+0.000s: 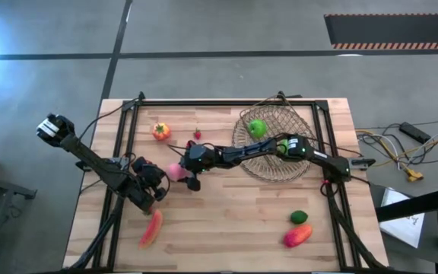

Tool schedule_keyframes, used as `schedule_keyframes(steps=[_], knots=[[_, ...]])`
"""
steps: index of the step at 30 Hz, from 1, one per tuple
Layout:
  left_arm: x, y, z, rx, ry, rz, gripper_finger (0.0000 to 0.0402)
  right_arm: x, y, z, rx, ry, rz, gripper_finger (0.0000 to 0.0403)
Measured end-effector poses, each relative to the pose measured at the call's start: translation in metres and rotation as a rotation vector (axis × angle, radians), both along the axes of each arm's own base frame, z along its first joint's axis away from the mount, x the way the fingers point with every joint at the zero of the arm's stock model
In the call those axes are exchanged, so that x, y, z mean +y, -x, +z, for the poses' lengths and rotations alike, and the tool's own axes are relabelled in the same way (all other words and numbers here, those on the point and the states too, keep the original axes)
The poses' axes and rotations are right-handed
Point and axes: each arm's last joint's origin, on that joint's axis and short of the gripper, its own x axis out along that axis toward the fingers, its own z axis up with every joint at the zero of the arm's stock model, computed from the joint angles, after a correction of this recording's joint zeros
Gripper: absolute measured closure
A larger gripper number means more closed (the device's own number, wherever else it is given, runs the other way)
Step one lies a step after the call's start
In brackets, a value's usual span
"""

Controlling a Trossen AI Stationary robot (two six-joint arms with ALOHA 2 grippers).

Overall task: Build produce basket
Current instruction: Put the peach into the gold wire basket

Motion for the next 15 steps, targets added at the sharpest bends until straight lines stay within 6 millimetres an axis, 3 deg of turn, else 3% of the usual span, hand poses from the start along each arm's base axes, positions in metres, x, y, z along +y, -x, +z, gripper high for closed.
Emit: schedule_keyframes(steps=[6, 15], knots=[[-0.0008, -0.0009, 0.0021, 0.007, -0.010, -0.018, 0.0400, 0.0012, 0.0005, 0.0016, 0.003, 0.011, 0.010, 0.0135], [-0.0008, -0.0011, 0.0087, 0.006, -0.020, -0.033, 0.0400, 0.0053, 0.0041, 0.0022, 0.067, 0.000, 0.004, 0.0140]])
